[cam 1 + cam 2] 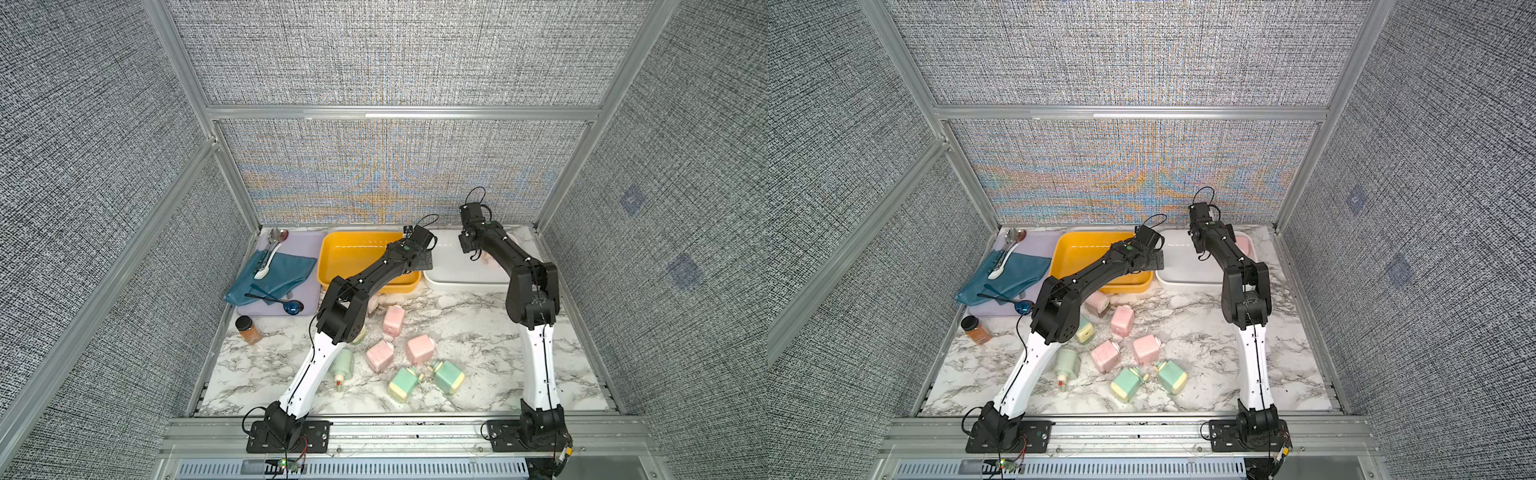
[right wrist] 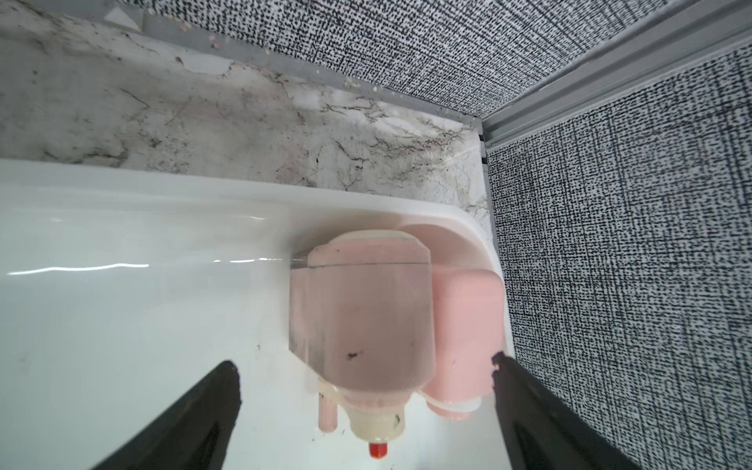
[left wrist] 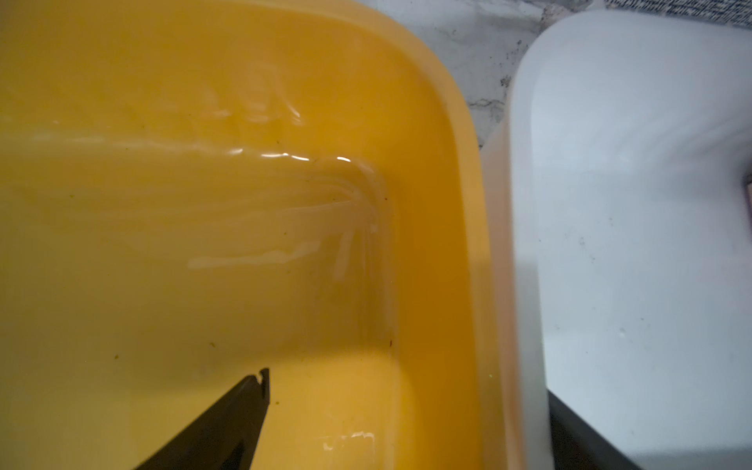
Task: Place the pencil sharpeners by color into the storage box
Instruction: Place the pencil sharpener in the storage box.
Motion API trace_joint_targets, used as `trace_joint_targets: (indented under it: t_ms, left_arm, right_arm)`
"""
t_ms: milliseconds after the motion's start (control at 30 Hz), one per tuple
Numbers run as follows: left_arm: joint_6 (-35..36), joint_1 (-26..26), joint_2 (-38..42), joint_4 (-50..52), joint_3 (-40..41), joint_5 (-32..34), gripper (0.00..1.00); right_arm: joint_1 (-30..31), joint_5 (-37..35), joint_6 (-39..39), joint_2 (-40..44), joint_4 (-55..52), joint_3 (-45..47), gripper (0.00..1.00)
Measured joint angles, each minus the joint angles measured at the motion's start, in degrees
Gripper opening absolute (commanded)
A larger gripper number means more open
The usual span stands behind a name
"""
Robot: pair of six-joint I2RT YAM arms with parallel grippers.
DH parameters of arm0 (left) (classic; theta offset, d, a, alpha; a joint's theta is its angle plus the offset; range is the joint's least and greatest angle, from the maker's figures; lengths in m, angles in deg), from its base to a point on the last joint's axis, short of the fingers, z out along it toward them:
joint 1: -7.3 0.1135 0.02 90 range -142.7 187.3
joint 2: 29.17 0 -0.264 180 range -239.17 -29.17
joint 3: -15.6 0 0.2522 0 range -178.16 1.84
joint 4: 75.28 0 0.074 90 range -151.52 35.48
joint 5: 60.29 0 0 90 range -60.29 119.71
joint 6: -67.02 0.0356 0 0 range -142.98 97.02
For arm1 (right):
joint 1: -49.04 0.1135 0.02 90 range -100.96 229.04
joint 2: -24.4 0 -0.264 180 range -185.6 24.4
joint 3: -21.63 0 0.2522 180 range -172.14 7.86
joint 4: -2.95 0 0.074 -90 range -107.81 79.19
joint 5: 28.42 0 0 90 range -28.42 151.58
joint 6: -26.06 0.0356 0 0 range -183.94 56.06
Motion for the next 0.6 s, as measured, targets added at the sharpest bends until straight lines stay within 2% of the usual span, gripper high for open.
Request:
trace_joint_targets:
  t_ms: [433, 600]
  left_arm:
    - [0.0, 0.0, 1.8, 0.4, 1.1, 0.8, 0.99]
    - [0.6, 0.0, 2.4, 0.4, 1.0, -1.6, 0.99]
  right_arm:
    - [1.7, 2.5, 0.5, 6.9, 3.2, 7.4, 0.99]
    - [1.9, 3.8, 0.7, 9.0, 5.4, 9.9, 0.99]
